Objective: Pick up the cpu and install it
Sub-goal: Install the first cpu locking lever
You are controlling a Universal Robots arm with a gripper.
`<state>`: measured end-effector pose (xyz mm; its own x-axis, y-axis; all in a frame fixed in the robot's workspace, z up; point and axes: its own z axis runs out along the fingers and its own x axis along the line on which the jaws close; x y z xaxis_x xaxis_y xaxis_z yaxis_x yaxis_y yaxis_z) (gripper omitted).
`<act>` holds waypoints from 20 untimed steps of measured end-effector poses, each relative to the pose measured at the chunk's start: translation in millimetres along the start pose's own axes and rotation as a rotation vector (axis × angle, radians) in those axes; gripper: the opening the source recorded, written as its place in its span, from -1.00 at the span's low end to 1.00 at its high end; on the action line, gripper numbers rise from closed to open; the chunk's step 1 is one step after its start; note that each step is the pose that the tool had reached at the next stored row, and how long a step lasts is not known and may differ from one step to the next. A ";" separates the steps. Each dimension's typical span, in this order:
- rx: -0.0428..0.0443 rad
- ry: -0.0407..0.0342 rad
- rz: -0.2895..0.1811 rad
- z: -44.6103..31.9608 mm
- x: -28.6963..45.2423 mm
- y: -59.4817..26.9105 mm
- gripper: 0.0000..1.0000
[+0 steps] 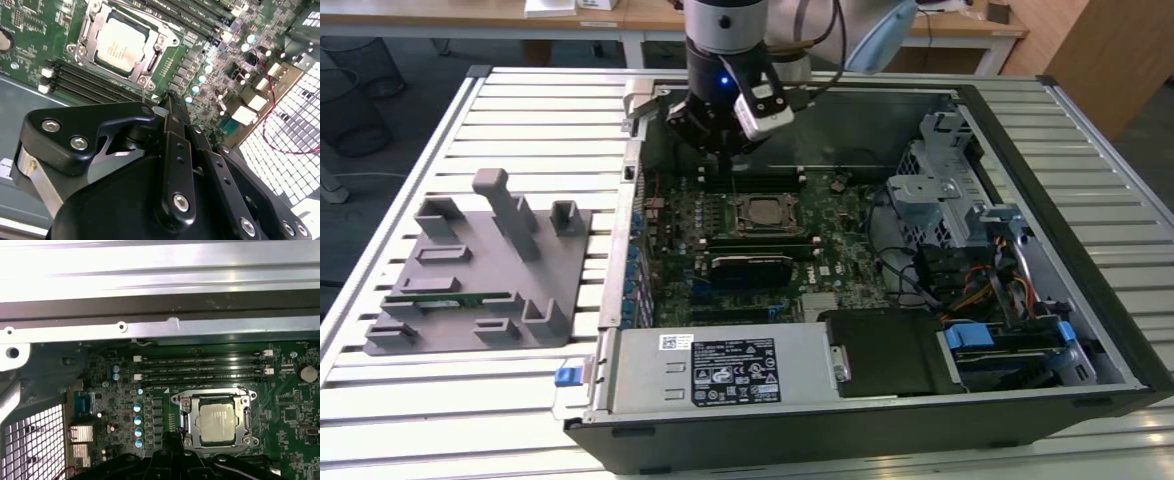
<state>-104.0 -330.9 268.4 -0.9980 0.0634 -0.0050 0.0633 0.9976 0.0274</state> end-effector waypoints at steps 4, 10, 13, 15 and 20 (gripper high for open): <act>0.0000 0.0001 -0.005 1.2 1.2 5.7 -0.79; -0.0001 0.0002 -0.012 4.7 4.1 6.8 -0.79; 0.0000 0.0014 -0.044 5.6 4.8 6.9 -0.79; -0.0003 0.0021 -0.075 6.1 4.8 7.0 -0.79; -0.0005 0.0026 -0.097 7.0 5.4 11.2 -0.79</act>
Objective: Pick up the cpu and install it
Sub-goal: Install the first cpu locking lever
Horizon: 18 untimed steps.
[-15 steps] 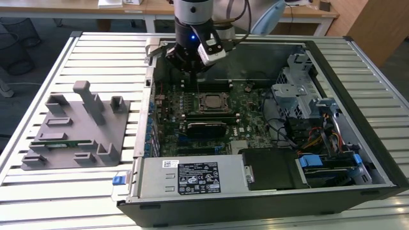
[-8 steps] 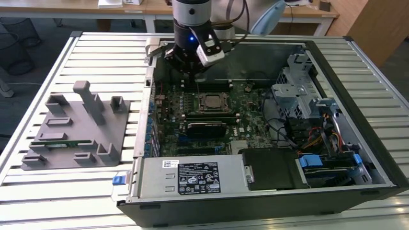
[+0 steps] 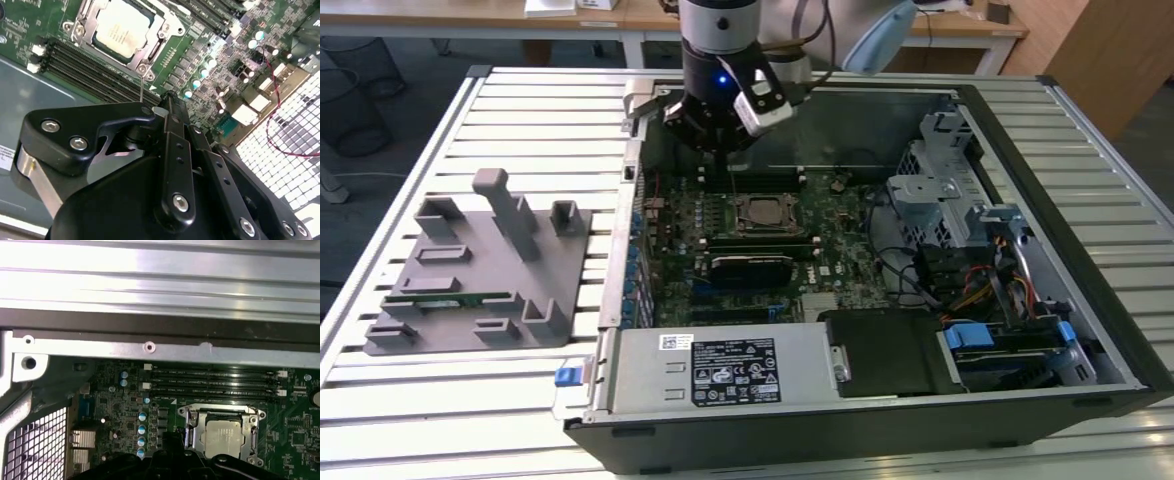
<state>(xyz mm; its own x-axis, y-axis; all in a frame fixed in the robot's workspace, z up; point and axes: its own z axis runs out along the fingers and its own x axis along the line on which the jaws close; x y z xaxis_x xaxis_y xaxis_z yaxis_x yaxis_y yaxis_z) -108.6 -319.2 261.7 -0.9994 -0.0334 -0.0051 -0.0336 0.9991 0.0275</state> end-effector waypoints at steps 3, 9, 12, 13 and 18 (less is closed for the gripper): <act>0.0000 0.0002 -0.005 0.4 0.1 3.2 -0.79; 0.0001 0.0006 -0.016 0.6 -0.2 5.3 -0.79; -0.0001 0.0005 -0.019 0.8 -0.6 6.4 -0.79; 0.0000 0.0007 -0.021 0.9 -1.3 7.0 -0.79; -0.0001 0.0008 -0.026 1.2 -6.7 8.5 -0.79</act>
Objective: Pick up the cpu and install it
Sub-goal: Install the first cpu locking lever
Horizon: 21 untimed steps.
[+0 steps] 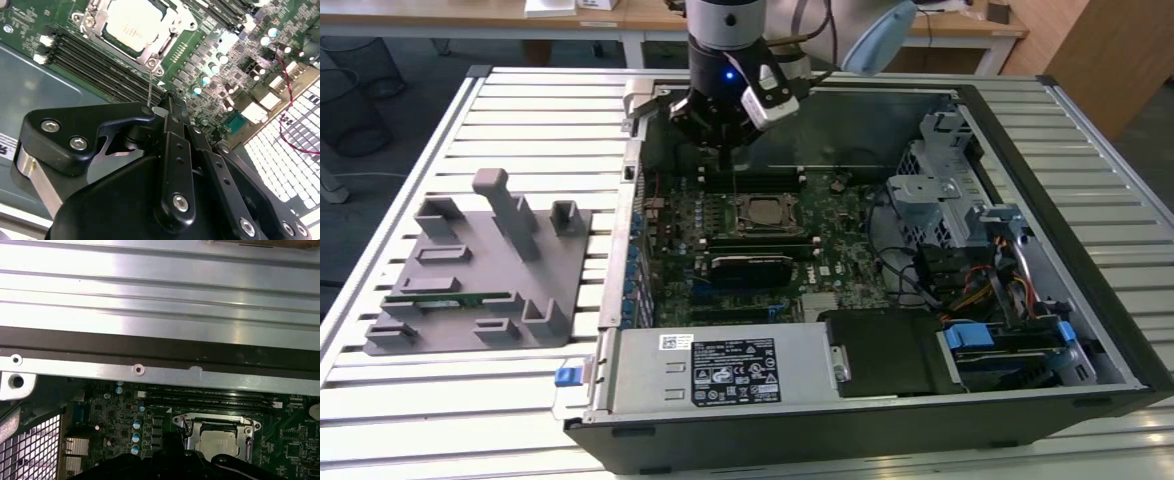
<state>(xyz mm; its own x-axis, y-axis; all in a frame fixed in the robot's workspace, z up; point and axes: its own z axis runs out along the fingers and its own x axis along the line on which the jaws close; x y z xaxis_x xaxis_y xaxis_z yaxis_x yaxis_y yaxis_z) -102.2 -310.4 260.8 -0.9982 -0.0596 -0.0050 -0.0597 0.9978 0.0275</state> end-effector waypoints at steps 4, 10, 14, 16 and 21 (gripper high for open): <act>0.0001 0.0001 -0.001 0.2 -5.1 -0.2 -0.79; -0.0001 -0.0001 -0.001 0.4 -7.9 -0.4 -0.79; 0.0000 0.0000 -0.001 0.4 -9.5 -0.5 -0.79; 0.0001 0.0000 -0.001 0.4 -10.4 -0.6 -0.79; 0.0001 0.0001 -0.001 0.4 -12.2 -0.7 -0.79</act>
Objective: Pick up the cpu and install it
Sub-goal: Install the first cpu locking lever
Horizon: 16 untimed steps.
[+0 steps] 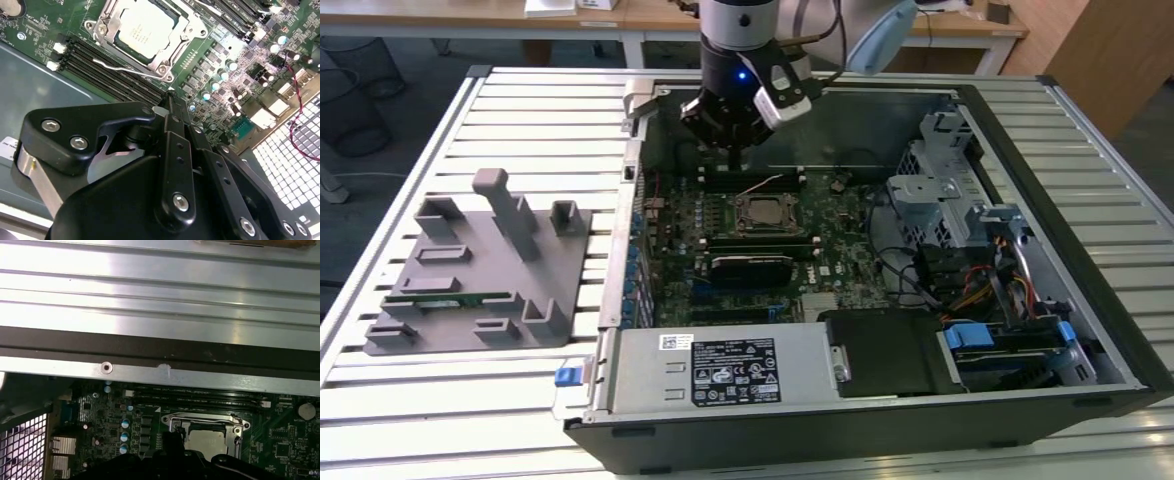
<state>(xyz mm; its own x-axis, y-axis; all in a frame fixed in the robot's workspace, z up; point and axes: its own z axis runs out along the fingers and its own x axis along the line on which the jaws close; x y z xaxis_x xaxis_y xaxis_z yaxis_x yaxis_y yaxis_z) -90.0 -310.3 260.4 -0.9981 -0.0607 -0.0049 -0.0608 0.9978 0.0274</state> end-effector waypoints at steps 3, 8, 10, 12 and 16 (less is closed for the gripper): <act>0.0000 -0.0001 0.000 0.0 -0.7 0.0 -0.79; 0.0000 -0.0001 0.000 0.0 -1.7 -0.1 -0.79; 0.0000 0.0000 0.000 0.0 -2.0 -0.1 -0.79; 0.0000 -0.0001 0.000 0.0 -2.2 -0.1 -0.79; 0.0000 -0.0001 0.000 0.1 -2.9 -0.2 -0.79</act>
<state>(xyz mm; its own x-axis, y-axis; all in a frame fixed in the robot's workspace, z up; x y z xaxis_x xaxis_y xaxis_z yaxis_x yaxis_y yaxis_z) -87.1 -310.3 260.3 -0.9981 -0.0607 -0.0050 -0.0609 0.9978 0.0275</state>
